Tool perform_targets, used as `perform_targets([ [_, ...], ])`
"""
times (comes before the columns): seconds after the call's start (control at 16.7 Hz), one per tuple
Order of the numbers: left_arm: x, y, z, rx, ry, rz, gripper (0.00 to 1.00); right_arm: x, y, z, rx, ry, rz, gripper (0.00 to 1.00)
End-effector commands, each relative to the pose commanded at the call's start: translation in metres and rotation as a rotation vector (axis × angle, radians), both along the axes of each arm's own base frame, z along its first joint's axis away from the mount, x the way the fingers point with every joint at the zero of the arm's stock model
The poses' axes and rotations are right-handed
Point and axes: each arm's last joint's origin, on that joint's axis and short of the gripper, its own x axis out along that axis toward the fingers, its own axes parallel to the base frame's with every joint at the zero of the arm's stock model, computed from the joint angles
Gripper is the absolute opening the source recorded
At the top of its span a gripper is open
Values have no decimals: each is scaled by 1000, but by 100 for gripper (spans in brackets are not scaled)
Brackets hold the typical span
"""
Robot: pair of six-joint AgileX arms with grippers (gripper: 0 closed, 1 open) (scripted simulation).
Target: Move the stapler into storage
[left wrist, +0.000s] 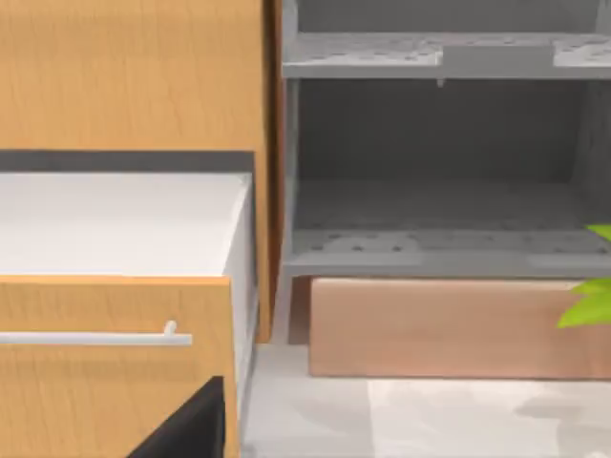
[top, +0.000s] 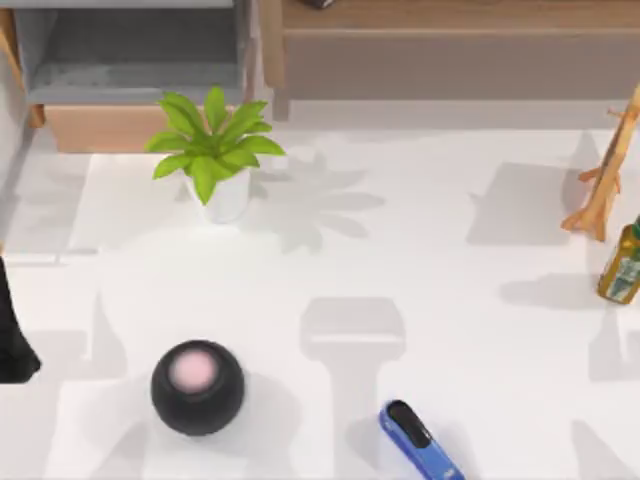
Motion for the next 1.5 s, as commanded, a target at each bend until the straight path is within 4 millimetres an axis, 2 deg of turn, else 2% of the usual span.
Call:
perform_targets([
  [0.24,0,-2,4,-25,23,-15,100,0,0,0,0,0,0,100],
  [0.42,4,-8,19,-118,116,-70,100,0,0,0,0,0,0,100],
  [0.66,19,-27,51,-305,344,-159,100,0,0,0,0,0,0,100],
  [0.84,42,-53,76,-450,580,-195,100,0,0,0,0,0,0,100],
  [0.96,61,-78,88,-530,754,-187,100,0,0,0,0,0,0,100],
  [1.14,88,-130,96,-608,1015,-119,100,0,0,0,0,0,0,100],
  [1.32,106,-192,87,-630,1239,12,100,0,0,0,0,0,0,100],
  [1.5,110,-254,65,-606,1395,177,100,0,0,0,0,0,0,100],
])
